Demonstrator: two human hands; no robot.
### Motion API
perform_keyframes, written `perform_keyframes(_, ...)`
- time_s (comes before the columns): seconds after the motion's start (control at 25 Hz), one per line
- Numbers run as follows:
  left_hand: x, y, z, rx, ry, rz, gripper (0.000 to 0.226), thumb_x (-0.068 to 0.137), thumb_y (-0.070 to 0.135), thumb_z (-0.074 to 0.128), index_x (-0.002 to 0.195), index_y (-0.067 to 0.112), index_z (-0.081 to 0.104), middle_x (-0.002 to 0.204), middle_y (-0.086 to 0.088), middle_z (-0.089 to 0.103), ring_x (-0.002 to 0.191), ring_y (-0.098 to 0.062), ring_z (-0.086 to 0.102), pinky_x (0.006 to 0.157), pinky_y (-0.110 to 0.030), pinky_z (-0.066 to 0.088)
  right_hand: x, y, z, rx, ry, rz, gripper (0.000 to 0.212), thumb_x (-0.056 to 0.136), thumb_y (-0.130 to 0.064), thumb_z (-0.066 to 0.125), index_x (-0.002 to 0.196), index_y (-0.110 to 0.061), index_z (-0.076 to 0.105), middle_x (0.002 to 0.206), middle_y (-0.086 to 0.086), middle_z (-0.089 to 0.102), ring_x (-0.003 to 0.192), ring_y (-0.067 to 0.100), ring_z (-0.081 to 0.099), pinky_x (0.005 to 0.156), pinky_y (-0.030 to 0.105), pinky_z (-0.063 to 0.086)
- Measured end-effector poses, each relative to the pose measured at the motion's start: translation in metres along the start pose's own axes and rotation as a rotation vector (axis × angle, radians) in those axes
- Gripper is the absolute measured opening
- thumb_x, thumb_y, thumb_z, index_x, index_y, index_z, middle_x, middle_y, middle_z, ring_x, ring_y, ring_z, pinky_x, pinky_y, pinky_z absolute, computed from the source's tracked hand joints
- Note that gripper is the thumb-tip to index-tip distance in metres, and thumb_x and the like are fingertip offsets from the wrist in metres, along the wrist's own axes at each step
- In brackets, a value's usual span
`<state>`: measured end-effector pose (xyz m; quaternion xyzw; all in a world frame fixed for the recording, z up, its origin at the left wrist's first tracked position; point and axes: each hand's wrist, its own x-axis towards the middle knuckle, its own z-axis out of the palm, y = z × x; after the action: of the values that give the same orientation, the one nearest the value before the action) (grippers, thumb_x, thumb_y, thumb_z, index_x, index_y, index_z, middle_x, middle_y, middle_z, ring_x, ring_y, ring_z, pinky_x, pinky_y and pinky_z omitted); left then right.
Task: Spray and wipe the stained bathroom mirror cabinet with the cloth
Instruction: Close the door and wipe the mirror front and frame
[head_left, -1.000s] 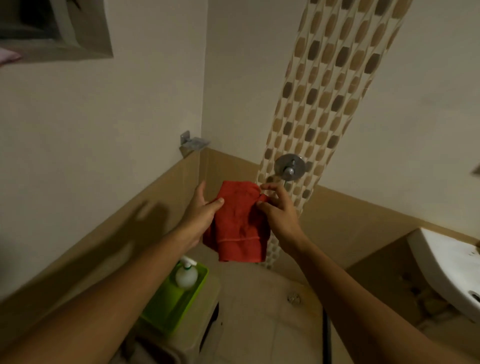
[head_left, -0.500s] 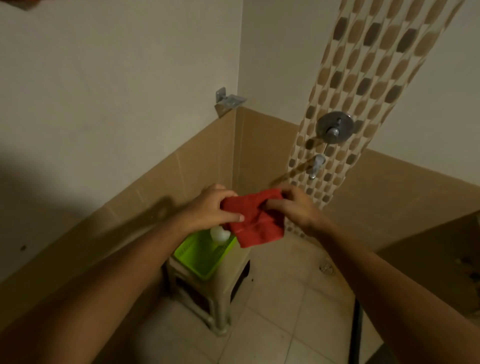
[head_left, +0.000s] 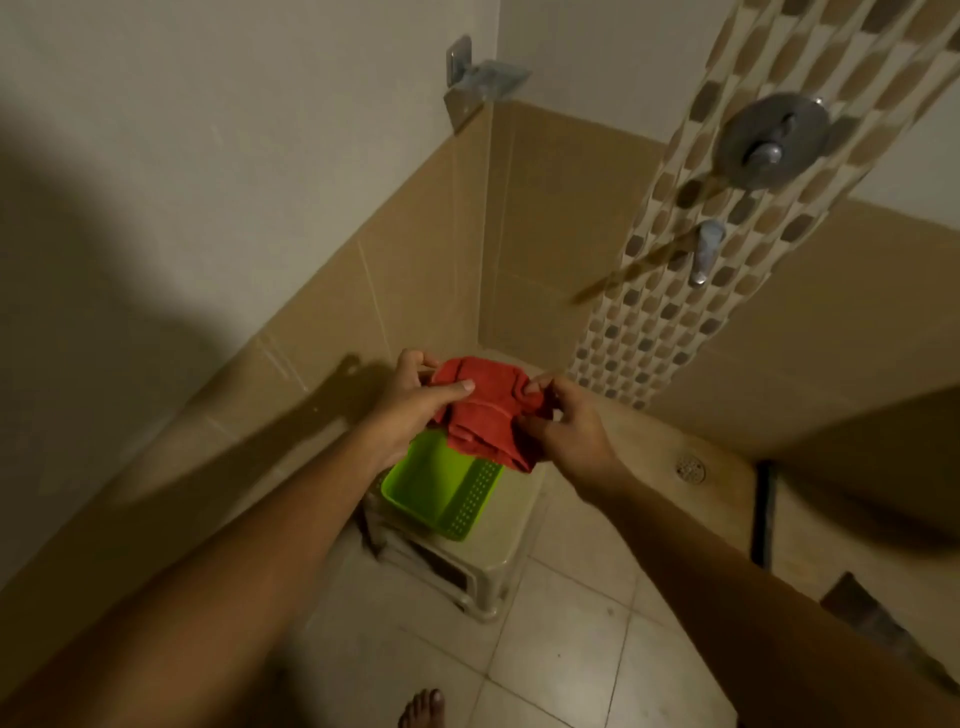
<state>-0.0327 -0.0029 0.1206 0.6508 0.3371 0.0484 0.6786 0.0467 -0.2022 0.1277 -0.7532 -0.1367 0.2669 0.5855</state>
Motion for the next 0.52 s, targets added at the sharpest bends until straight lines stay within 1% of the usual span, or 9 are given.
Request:
perform_keyframes(0.08, 0.025, -0.043, -0.012, 0.149, -0.108, 0.007, 0.033, 0.083, -0.003, 0.077, 0.09, 0.021, 0.055, 0.087, 0.003, 0.062, 0.075, -0.008, 0.059, 0.057, -0.022, 0.049, 0.019, 0.044, 0.032, -0.229, 0.057, 0.066, 0.029, 0.082, 0.007, 0.067, 0.099, -0.016, 0.061, 0.089, 0.002, 0.068, 0.083, 0.027, 0.067, 0.072, 0.044, 0.059)
perform_keyframes(0.16, 0.046, -0.086, -0.018, 0.382, -0.144, 0.057, 0.033, 0.082, -0.013, 0.068, 0.076, 0.019, 0.062, 0.082, -0.001, 0.065, 0.079, -0.015, 0.061, 0.071, -0.031, 0.051, 0.035, 0.082, 0.057, -0.54, -0.042, 0.108, 0.028, 0.083, -0.008, 0.07, 0.108, -0.016, 0.059, 0.096, 0.009, 0.072, 0.091, 0.033, 0.069, 0.082, 0.045, 0.056)
perform_keyframes(0.2, 0.059, -0.108, -0.018, 0.51, -0.146, 0.091, 0.034, 0.083, -0.013, 0.063, 0.072, 0.019, 0.065, 0.083, -0.002, 0.068, 0.083, -0.018, 0.064, 0.079, -0.034, 0.052, 0.045, 0.102, 0.07, -0.728, -0.103, 0.112, 0.032, 0.085, -0.017, 0.069, 0.114, -0.018, 0.056, 0.1, 0.012, 0.073, 0.095, 0.036, 0.069, 0.086, 0.044, 0.054)
perform_keyframes(0.24, 0.068, -0.125, -0.018, 0.657, -0.142, 0.118, 0.032, 0.085, -0.01, 0.059, 0.072, 0.018, 0.069, 0.087, -0.002, 0.07, 0.087, -0.021, 0.066, 0.084, -0.033, 0.051, 0.052, 0.117, 0.079, -0.914, -0.157, 0.084, 0.036, 0.087, -0.024, 0.066, 0.12, -0.021, 0.053, 0.102, 0.012, 0.073, 0.097, 0.038, 0.068, 0.093, 0.044, 0.05)
perform_keyframes(0.32, 0.083, -0.157, -0.02, 0.888, -0.172, 0.187, 0.025, 0.089, 0.0, 0.057, 0.081, 0.016, 0.074, 0.1, -0.001, 0.069, 0.099, -0.024, 0.066, 0.089, -0.028, 0.047, 0.064, 0.148, 0.099, -1.202, -0.257, -0.033, 0.043, 0.092, -0.031, 0.058, 0.133, -0.023, 0.048, 0.102, 0.011, 0.073, 0.1, 0.037, 0.068, 0.109, 0.048, 0.036)
perform_keyframes(0.4, 0.091, -0.183, -0.023, 1.064, -0.28, 0.225, 0.021, 0.096, 0.011, 0.053, 0.104, 0.012, 0.073, 0.111, 0.002, 0.062, 0.114, -0.029, 0.059, 0.096, -0.035, 0.047, 0.071, 0.174, 0.11, -1.394, -0.373, -0.119, 0.041, 0.097, -0.03, 0.053, 0.137, -0.021, 0.049, 0.106, 0.01, 0.071, 0.104, 0.035, 0.068, 0.119, 0.055, 0.023)
perform_keyframes(0.44, 0.093, -0.194, -0.021, 1.194, -0.341, 0.273, 0.027, 0.1, 0.016, 0.05, 0.119, 0.011, 0.069, 0.119, 0.003, 0.059, 0.122, -0.031, 0.054, 0.099, -0.038, 0.046, 0.073, 0.183, 0.111, -1.477, -0.433, -0.14, 0.037, 0.098, -0.029, 0.053, 0.134, -0.02, 0.055, 0.113, 0.01, 0.069, 0.111, 0.035, 0.065, 0.122, 0.059, 0.017)
perform_keyframes(0.48, 0.093, -0.203, -0.017, 1.349, -0.372, 0.295, 0.034, 0.102, 0.02, 0.046, 0.13, 0.012, 0.062, 0.131, -0.001, 0.054, 0.127, -0.032, 0.049, 0.102, -0.041, 0.045, 0.075, 0.191, 0.113, -1.534, -0.475, -0.155, 0.033, 0.098, -0.029, 0.055, 0.13, -0.021, 0.061, 0.124, 0.011, 0.065, 0.119, 0.035, 0.061, 0.123, 0.062, 0.012)
perform_keyframes(0.52, 0.092, -0.208, -0.012, 1.492, -0.345, 0.29, 0.038, 0.104, 0.025, 0.043, 0.138, 0.014, 0.056, 0.143, -0.007, 0.046, 0.131, -0.032, 0.046, 0.103, -0.041, 0.044, 0.076, 0.195, 0.114, -1.564, -0.497, -0.158, 0.032, 0.098, -0.031, 0.057, 0.128, -0.022, 0.065, 0.135, 0.012, 0.058, 0.126, 0.036, 0.056, 0.124, 0.063, 0.01)
